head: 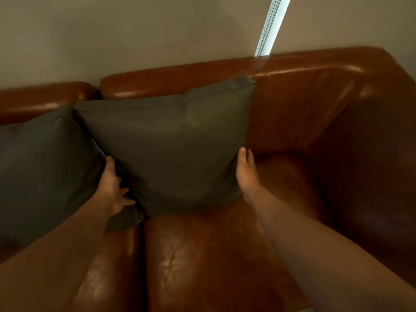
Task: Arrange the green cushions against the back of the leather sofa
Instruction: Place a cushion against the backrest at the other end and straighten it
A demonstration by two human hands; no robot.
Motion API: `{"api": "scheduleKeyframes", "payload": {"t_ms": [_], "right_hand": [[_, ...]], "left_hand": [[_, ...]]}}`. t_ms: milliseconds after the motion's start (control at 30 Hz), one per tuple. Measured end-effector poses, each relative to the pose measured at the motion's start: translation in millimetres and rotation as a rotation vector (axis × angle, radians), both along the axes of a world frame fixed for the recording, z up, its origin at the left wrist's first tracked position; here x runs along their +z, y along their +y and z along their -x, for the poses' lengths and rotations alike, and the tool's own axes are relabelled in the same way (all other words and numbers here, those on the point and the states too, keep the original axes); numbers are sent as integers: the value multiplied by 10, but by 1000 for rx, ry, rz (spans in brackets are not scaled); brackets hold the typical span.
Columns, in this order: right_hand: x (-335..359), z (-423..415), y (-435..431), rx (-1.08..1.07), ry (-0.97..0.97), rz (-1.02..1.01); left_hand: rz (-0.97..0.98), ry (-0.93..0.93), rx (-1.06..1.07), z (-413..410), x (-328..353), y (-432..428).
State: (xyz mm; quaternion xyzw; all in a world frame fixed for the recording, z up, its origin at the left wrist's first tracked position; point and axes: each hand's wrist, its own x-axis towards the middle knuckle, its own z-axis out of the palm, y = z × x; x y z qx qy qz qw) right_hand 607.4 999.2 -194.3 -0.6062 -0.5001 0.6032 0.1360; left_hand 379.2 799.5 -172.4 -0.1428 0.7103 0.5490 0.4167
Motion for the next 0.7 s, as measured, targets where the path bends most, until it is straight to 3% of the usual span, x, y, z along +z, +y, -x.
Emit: {"api": "scheduleKeyframes", "payload": {"t_ms": [333, 467, 700], "right_hand": [[-95, -264, 367, 71, 165, -21], [-84, -604, 727, -8, 123, -77], [-87, -1496, 1511, -248, 85, -113]], "left_hand": [[-65, -16, 195, -583, 53, 440], [-70, -59, 217, -1094, 121, 825], [-176, -49, 74, -1862, 120, 1763]]}}
